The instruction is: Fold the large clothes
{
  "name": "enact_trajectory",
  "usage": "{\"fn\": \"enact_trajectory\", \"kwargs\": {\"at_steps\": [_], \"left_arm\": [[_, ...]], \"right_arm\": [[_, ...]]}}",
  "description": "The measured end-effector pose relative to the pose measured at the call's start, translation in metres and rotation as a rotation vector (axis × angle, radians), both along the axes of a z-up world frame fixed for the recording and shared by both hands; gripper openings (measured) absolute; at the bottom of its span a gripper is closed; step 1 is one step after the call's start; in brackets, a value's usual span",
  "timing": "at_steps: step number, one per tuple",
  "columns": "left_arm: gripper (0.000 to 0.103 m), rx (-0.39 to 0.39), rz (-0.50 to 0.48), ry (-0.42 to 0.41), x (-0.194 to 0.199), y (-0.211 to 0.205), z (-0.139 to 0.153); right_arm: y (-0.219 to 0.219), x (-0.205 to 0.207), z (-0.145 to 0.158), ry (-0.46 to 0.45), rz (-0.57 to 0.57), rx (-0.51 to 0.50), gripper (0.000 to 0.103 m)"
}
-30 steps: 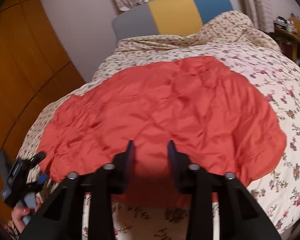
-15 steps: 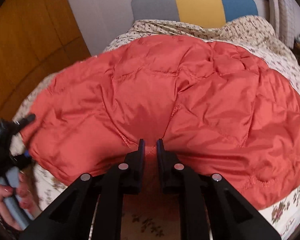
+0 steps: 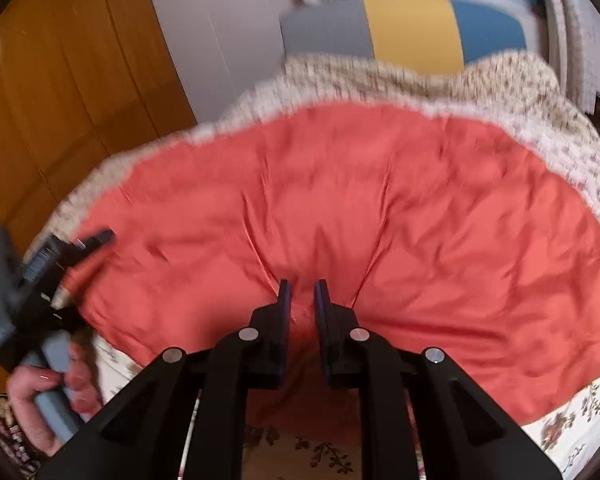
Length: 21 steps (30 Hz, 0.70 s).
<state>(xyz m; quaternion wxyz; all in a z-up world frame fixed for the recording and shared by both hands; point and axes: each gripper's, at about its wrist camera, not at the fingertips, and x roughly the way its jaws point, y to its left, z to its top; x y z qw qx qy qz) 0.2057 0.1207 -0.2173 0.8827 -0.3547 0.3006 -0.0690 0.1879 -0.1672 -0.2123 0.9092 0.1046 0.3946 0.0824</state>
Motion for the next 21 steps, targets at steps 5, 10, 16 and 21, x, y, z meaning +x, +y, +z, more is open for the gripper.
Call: {"fn": "enact_trajectory", "kwargs": {"at_steps": [5, 10, 16, 21], "left_arm": [[0.066, -0.101, 0.036, 0.014, 0.004, 0.012, -0.005], [0.035, -0.185, 0.116, 0.049, 0.006, 0.017, -0.004], [0.025, -0.038, 0.064, -0.084, -0.002, -0.007, 0.047], [0.025, 0.059, 0.009, -0.190, -0.011, -0.036, 0.087]], "right_arm": [[-0.001, 0.000, -0.012, -0.023, 0.011, 0.003, 0.010], [0.008, -0.007, -0.013, -0.054, -0.008, -0.033, 0.010], [0.013, -0.014, -0.016, -0.074, -0.023, -0.042, 0.009], [0.007, -0.018, -0.015, -0.061, -0.037, 0.011, 0.010]]}}
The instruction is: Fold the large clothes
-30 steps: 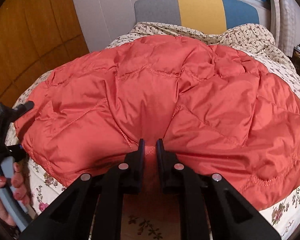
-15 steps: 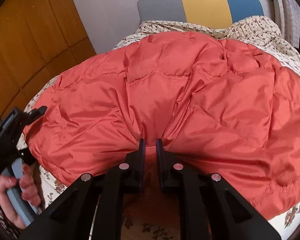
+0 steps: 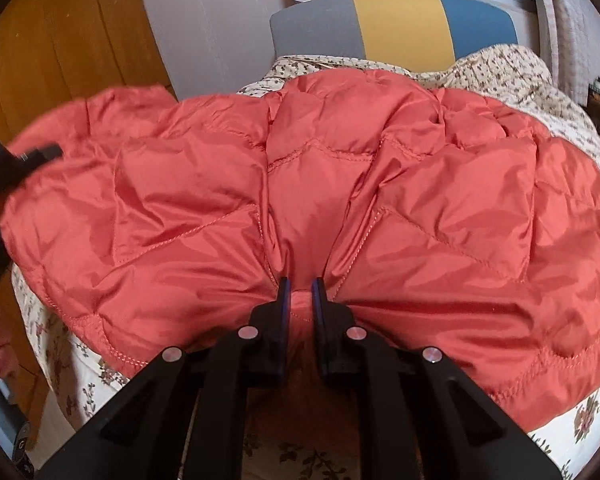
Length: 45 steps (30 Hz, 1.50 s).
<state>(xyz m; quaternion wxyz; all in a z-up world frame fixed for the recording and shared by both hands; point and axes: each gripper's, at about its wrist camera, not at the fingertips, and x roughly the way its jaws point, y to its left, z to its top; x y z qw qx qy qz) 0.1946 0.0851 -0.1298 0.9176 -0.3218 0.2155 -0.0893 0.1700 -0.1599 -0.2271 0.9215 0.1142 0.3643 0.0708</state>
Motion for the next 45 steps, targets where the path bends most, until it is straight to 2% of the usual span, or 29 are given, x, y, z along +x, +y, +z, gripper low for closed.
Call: {"fn": "enact_trajectory", "kwargs": {"at_steps": [7, 11, 13, 14, 15, 16, 20, 24, 28, 36, 45], "left_arm": [[0.025, 0.152, -0.135, -0.126, -0.014, -0.059, 0.050], [0.025, 0.310, -0.230, -0.194, -0.023, -0.111, 0.069], [0.025, 0.346, -0.257, -0.216, -0.025, -0.128, 0.072], [0.025, 0.365, -0.267, -0.224, -0.025, -0.135, 0.073], [0.025, 0.379, -0.273, -0.227, -0.025, -0.140, 0.073], [0.025, 0.400, -0.284, -0.231, -0.026, -0.149, 0.073], [0.025, 0.450, -0.314, -0.252, -0.028, -0.167, 0.067], [0.025, 0.493, -0.360, -0.276, -0.035, -0.185, 0.058], [0.025, 0.519, -0.400, -0.285, -0.038, -0.203, 0.053], [0.026, 0.581, -0.490, -0.280, -0.041, -0.246, 0.030], [0.027, 0.651, -0.592, -0.277, -0.050, -0.287, 0.002]], "right_arm": [[-0.009, 0.002, 0.002, 0.029, 0.006, 0.062, 0.010], [-0.027, 0.007, 0.008, 0.057, 0.023, 0.141, 0.011], [-0.041, -0.002, 0.015, 0.043, 0.010, 0.219, 0.016], [-0.049, -0.006, 0.020, 0.022, -0.003, 0.238, 0.022], [-0.057, -0.015, 0.027, -0.009, -0.020, 0.251, 0.028], [-0.065, -0.024, 0.033, -0.035, -0.038, 0.246, 0.030], [-0.100, -0.051, 0.051, -0.089, -0.152, 0.186, 0.031], [-0.144, -0.073, 0.058, -0.094, -0.297, 0.147, 0.032], [-0.171, -0.088, 0.055, -0.073, -0.384, 0.123, 0.032], [-0.179, -0.093, 0.044, -0.036, -0.381, 0.135, 0.031], [-0.196, -0.105, 0.034, -0.018, -0.388, 0.218, 0.031]]}}
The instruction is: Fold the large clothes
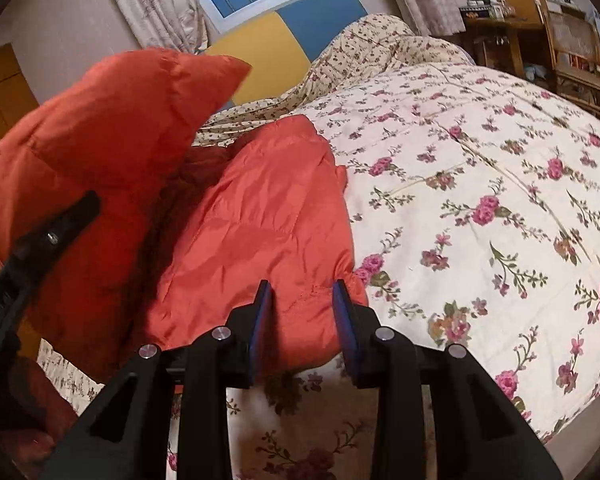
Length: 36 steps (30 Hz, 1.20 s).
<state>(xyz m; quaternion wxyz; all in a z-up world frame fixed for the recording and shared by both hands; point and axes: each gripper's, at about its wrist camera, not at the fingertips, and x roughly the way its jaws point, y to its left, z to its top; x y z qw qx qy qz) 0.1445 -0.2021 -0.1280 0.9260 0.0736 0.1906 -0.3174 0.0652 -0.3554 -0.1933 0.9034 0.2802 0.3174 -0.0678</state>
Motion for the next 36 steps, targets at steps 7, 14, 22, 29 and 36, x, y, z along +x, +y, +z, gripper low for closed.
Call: {"fn": "enact_trajectory", "kwargs": {"at_steps": [7, 14, 22, 29, 36], "left_arm": [[0.051, 0.132, -0.114, -0.044, -0.009, -0.031, -0.040], [0.077, 0.133, -0.214, -0.079, -0.022, -0.032, -0.054], [0.077, 0.122, -0.261, -0.088, -0.033, -0.016, -0.054], [0.077, 0.044, -0.285, -0.030, -0.043, 0.027, -0.044], [0.078, -0.099, -0.013, -0.011, -0.008, 0.087, -0.020]], "right_arm": [[-0.020, -0.016, 0.009, -0.042, -0.043, 0.076, 0.033], [-0.027, -0.026, 0.046, -0.170, 0.023, 0.111, 0.040], [-0.011, 0.012, 0.040, 0.002, 0.139, 0.069, 0.012], [-0.009, 0.012, 0.007, 0.070, 0.098, 0.013, 0.006], [-0.009, 0.007, 0.013, 0.055, 0.066, 0.009, 0.013]]}}
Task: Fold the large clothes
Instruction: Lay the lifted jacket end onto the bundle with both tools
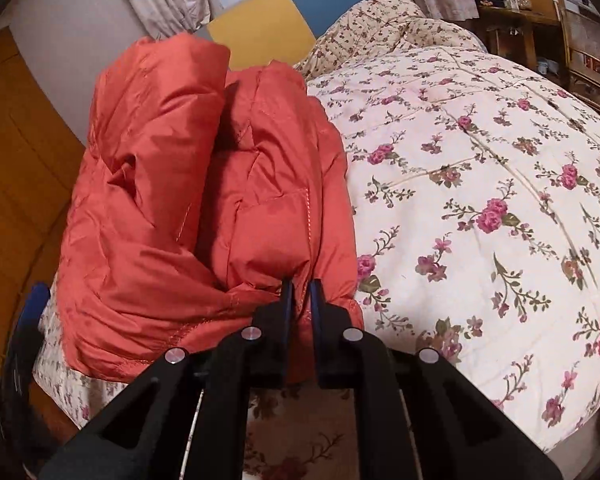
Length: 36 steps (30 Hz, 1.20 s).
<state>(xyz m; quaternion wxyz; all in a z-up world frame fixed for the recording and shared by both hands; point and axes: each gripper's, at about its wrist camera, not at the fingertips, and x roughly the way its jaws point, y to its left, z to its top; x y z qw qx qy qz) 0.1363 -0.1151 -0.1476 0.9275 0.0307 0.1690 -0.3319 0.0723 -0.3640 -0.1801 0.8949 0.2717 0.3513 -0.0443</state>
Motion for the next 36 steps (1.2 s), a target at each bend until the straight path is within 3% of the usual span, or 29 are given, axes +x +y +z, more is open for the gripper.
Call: {"fn": "enact_trajectory", "kwargs": {"at_steps": [1, 2, 3, 7, 10, 12, 17, 20, 23, 28, 32, 36], "left_arm": [[0.082, -0.014, 0.051, 0.012, 0.010, 0.009, 0.002], [0.084, -0.033, 0.102, 0.030, 0.021, 0.018, 0.003], [0.084, -0.058, 0.153, 0.054, 0.034, 0.028, 0.004], [0.084, -0.187, 0.369, 0.214, 0.089, 0.066, -0.006], [0.084, -0.241, 0.374, 0.347, 0.115, 0.065, -0.024], [0.084, -0.292, 0.368, 0.361, 0.114, 0.064, -0.028], [0.084, -0.273, 0.319, 0.345, 0.111, 0.049, -0.023], [0.084, -0.259, 0.281, 0.350, 0.119, 0.042, -0.020], [0.084, -0.259, 0.239, 0.364, 0.122, 0.038, -0.018], [0.084, -0.211, 0.156, 0.315, 0.113, 0.017, 0.003], [0.084, -0.186, 0.142, 0.247, 0.104, 0.003, 0.022], [0.084, -0.125, 0.200, 0.194, 0.105, -0.007, 0.031]], "right_arm": [[-0.002, -0.006, 0.007, -0.027, -0.015, 0.016, 0.016], [-0.006, -0.007, 0.013, -0.053, -0.029, 0.026, 0.027], [-0.008, -0.011, 0.021, -0.090, -0.041, 0.037, 0.033], [-0.007, -0.011, 0.056, -0.218, -0.028, 0.061, 0.035], [0.001, 0.013, 0.073, -0.241, 0.044, 0.059, 0.044], [0.006, 0.032, 0.078, -0.242, 0.074, 0.049, 0.046], [0.005, 0.082, 0.070, -0.174, 0.096, 0.133, 0.046], [0.008, 0.102, 0.068, -0.130, 0.119, 0.135, 0.027], [0.018, 0.094, 0.082, -0.170, 0.141, 0.076, 0.015], [0.015, 0.069, 0.099, -0.216, 0.095, 0.004, 0.007], [0.002, 0.064, 0.081, -0.179, 0.041, -0.006, 0.006], [-0.012, 0.058, 0.059, -0.147, -0.009, 0.031, 0.006]]}}
